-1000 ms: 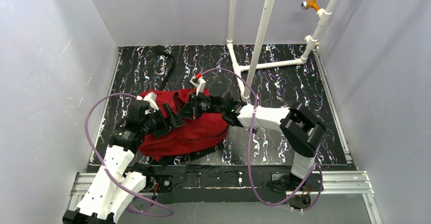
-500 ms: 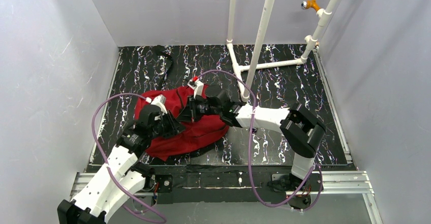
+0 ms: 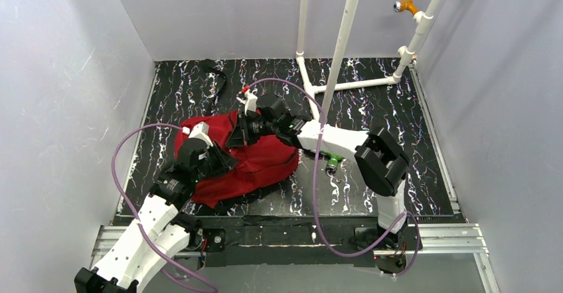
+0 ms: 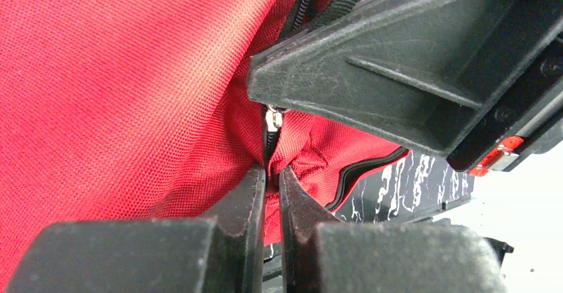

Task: Pack the student bag
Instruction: Zip the student bag at the center of the board.

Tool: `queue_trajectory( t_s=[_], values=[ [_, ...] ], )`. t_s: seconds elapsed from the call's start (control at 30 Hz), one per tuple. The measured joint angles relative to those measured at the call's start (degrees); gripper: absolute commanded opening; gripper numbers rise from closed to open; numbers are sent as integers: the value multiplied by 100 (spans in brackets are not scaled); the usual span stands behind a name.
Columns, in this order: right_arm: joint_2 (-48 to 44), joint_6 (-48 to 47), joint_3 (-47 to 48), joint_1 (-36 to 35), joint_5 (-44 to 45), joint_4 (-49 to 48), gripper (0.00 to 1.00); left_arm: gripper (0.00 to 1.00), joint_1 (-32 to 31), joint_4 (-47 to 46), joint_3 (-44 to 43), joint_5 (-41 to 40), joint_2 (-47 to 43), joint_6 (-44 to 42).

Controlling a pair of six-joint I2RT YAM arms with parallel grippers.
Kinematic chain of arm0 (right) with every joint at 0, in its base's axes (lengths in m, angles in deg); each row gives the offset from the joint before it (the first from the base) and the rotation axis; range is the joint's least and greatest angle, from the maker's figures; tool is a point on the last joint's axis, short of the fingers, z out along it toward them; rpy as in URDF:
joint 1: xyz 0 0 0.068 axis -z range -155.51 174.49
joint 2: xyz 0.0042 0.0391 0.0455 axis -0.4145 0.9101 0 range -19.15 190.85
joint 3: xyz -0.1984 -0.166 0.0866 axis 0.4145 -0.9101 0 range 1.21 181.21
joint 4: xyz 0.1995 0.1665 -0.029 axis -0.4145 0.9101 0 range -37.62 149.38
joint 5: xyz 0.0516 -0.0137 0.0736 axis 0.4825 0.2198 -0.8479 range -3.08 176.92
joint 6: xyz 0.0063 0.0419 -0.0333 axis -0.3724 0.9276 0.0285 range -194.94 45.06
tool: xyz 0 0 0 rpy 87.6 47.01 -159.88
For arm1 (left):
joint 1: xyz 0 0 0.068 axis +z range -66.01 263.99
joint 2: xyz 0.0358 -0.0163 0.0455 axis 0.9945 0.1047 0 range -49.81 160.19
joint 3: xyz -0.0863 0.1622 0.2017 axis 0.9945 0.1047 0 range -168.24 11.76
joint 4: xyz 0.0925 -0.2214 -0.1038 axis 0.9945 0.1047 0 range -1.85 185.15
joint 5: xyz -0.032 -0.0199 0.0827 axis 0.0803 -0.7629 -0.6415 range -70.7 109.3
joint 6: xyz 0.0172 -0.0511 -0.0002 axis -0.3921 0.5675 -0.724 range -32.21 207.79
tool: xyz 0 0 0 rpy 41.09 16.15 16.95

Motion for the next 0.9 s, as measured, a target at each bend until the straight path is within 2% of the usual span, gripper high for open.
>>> queue_trajectory(
  t_s=[0.17,0.43,0.7,0.9],
  values=[
    [527,-101,664,96,-203,118,1,0,-11,76,37,-229,4,17],
    [1147,-455,2013,739,-328,452,1,0,-181,256,66,-372,-59,81],
    [2524,-688,3849,852,-463,734,1,0,-243,494,52,-409,-72,127],
    [3425,-444,4621,1084,-789,723,1,0,-238,503,0,-544,-208,214]
  ],
)
